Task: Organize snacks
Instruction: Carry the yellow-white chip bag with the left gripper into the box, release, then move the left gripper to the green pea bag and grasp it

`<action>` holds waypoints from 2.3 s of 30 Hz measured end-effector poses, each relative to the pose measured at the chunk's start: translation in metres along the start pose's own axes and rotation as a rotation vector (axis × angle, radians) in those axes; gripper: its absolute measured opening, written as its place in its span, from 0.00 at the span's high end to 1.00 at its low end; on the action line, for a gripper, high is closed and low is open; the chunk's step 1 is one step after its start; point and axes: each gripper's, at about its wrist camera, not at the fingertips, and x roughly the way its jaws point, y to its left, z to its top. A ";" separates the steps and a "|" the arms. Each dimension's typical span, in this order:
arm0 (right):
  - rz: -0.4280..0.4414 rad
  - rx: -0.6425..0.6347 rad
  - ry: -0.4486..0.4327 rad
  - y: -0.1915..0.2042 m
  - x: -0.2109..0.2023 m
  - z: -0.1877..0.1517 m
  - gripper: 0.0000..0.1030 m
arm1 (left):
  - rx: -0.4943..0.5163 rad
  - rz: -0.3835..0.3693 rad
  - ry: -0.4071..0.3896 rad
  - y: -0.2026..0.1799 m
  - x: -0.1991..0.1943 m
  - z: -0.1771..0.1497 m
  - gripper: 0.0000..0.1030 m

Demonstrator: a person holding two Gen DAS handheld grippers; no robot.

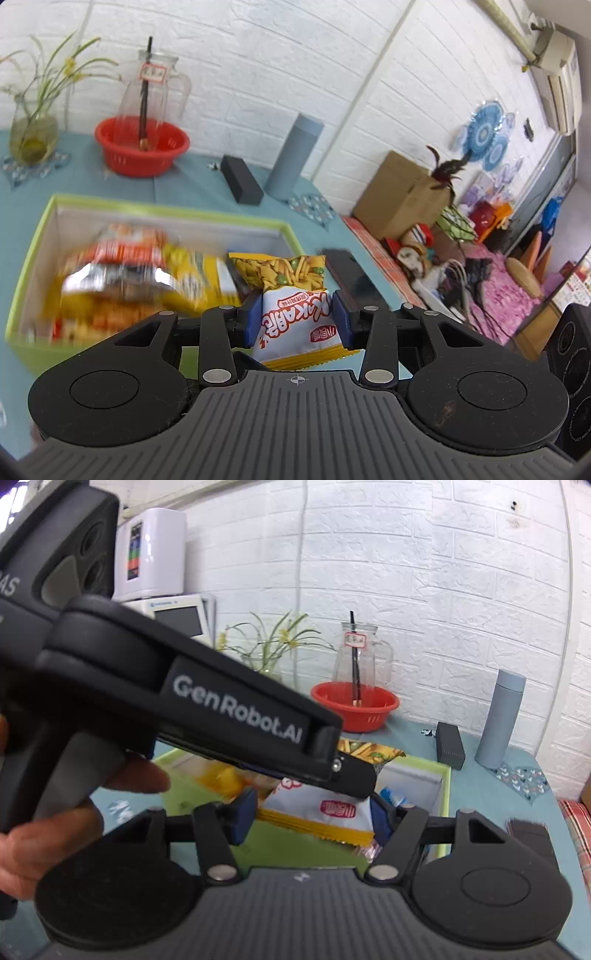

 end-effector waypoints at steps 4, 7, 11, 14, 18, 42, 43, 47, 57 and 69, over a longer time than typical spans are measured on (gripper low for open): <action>0.020 0.018 0.056 -0.029 0.049 0.004 0.32 | 0.017 0.033 0.037 0.018 0.046 0.019 0.82; 0.039 0.024 0.122 -0.035 0.083 -0.006 0.31 | 0.027 0.072 0.082 0.031 0.074 0.017 0.81; 0.066 0.066 0.127 -0.043 0.091 -0.010 0.27 | 0.067 0.102 0.077 0.036 0.081 0.006 0.68; 0.019 0.003 0.053 -0.032 0.061 -0.003 0.09 | 0.075 0.065 0.018 0.028 0.049 0.007 0.54; -0.017 -0.081 -0.045 -0.007 0.001 -0.004 0.09 | 0.128 0.064 -0.093 0.016 -0.015 0.001 0.45; 0.301 -0.023 0.253 0.142 0.009 -0.098 0.09 | -0.223 0.120 0.107 0.129 -0.130 -0.168 0.74; 0.305 -0.031 0.249 0.144 0.013 -0.099 0.09 | -0.218 0.103 0.117 0.126 -0.127 -0.168 0.80; 0.324 -0.048 0.250 0.147 0.007 -0.099 0.09 | -0.194 0.046 0.162 0.110 -0.114 -0.171 0.95; 0.229 -0.034 0.253 0.123 -0.053 -0.132 0.09 | -0.142 -0.047 0.219 0.055 -0.107 -0.201 0.88; 0.169 0.039 0.189 0.108 -0.067 -0.136 0.09 | -0.138 0.054 0.193 0.042 -0.098 -0.183 0.56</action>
